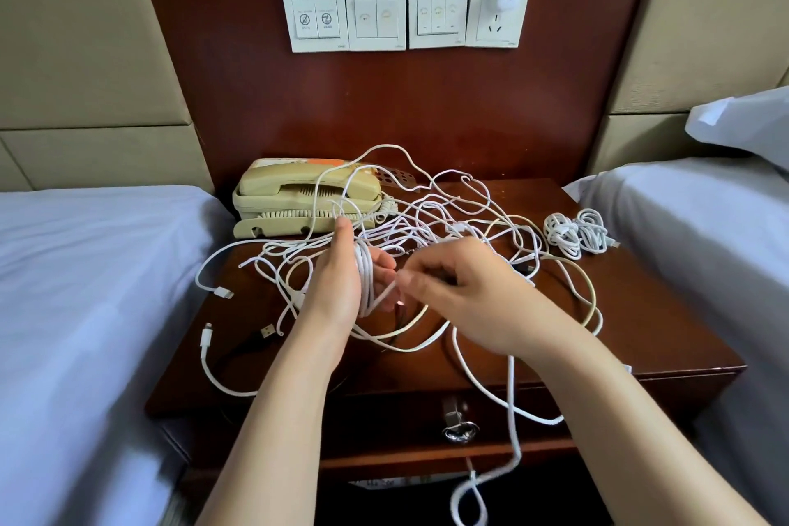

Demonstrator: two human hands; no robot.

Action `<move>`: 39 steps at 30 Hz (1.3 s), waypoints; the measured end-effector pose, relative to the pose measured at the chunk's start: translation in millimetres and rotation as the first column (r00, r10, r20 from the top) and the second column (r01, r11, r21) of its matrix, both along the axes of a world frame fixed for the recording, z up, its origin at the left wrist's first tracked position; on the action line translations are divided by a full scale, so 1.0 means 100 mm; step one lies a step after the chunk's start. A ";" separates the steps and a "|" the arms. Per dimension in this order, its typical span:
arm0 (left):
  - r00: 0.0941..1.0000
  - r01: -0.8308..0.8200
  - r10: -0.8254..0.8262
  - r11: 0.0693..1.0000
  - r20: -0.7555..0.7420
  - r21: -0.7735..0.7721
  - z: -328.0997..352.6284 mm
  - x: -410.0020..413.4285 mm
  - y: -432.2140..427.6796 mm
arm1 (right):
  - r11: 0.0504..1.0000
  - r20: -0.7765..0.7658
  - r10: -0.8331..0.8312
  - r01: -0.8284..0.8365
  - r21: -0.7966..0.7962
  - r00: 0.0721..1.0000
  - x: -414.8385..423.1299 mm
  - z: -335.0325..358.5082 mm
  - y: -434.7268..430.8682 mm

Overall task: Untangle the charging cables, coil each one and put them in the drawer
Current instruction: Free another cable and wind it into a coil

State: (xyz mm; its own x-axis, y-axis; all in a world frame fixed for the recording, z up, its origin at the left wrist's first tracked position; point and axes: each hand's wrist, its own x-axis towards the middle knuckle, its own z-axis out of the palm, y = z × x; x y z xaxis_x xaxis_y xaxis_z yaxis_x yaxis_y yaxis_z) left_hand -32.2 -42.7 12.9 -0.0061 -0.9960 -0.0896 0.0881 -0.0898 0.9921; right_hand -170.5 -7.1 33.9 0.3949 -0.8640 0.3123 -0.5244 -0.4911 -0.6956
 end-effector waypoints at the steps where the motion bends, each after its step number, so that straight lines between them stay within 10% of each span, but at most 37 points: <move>1: 0.999 0.019 -0.018 1.000 0.028 -0.014 -0.01 -0.01 0.01 | 0.999 0.037 -0.023 0.023 -0.022 0.999 -0.01 -0.01 -0.02; 11: 0.936 0.350 -0.351 0.936 0.017 0.031 0.00 -0.15 0.16 | 0.972 0.198 -0.191 0.214 -0.101 0.961 -0.08 -0.13 -0.15; 24: 0.833 0.546 -0.545 0.837 -0.088 -0.017 0.05 -0.10 0.26 | 0.903 0.508 -0.111 -0.127 0.412 0.854 -0.18 -0.31 -0.28; 32: 0.889 0.363 -0.356 0.931 -0.288 -0.031 0.04 -0.02 0.21 | 0.812 0.218 -0.144 -0.011 0.584 0.965 -0.10 -0.37 -0.24; 39: 0.896 0.156 -0.132 0.987 -0.425 0.022 0.05 0.02 0.11 | 0.945 -0.212 0.003 0.067 0.322 0.977 0.01 -0.33 -0.10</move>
State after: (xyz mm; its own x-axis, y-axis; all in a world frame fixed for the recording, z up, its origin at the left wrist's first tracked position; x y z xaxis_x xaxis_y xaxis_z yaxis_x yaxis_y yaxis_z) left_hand -30.2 -31.9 17.6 -0.1983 -0.9749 -0.1008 0.4780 -0.1860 0.8584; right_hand -169.4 -17.0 0.7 0.3912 -0.9174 -0.0733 -0.6852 -0.2371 -0.6887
